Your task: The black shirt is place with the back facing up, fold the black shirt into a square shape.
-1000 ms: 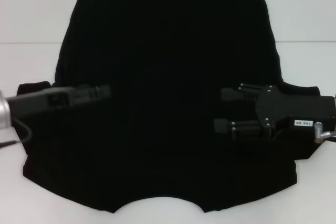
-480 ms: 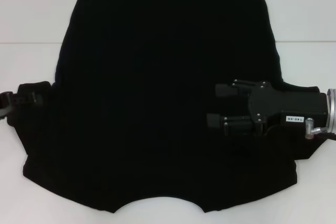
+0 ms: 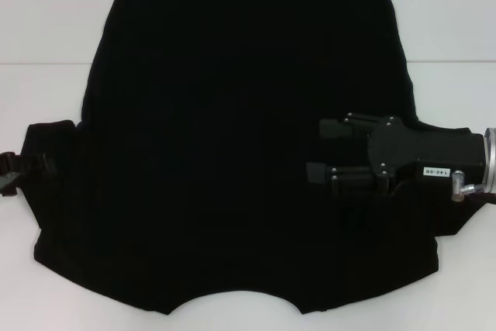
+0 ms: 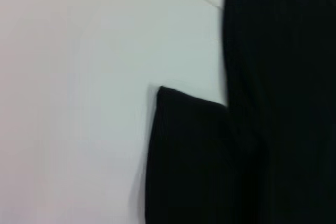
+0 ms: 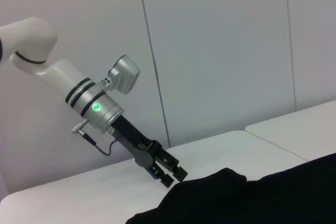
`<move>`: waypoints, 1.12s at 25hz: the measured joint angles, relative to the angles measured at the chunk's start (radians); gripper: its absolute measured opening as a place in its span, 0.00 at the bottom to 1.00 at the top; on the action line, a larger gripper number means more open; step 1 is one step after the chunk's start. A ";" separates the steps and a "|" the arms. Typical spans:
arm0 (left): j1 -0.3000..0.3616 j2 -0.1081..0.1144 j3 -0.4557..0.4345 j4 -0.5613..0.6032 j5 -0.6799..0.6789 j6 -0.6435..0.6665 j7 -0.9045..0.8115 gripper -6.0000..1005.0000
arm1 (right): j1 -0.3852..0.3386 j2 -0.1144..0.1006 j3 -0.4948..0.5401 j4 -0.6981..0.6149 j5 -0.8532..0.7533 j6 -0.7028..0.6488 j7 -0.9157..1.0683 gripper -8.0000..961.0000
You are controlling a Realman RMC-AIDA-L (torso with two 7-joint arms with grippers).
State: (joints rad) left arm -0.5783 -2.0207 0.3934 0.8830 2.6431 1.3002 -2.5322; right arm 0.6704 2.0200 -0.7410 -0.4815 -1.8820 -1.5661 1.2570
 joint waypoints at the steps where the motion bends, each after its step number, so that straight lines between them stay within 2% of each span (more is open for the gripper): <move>1: 0.000 0.000 0.000 -0.007 0.001 -0.006 -0.001 0.88 | 0.000 0.000 0.001 0.000 0.000 0.000 -0.001 0.93; 16: -0.013 0.002 0.027 -0.056 0.002 -0.030 0.006 0.87 | -0.005 -0.006 0.002 0.000 0.000 0.000 -0.001 0.93; 26: -0.015 0.000 0.027 -0.078 0.013 -0.110 0.038 0.87 | -0.009 -0.003 0.005 0.000 0.000 -0.001 -0.001 0.93; 28: -0.016 0.000 0.028 -0.084 0.015 -0.116 0.044 0.78 | -0.010 -0.001 0.009 0.000 0.000 -0.002 -0.002 0.93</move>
State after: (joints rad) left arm -0.5942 -2.0203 0.4214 0.7991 2.6583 1.1842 -2.4882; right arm 0.6602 2.0189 -0.7322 -0.4817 -1.8823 -1.5676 1.2551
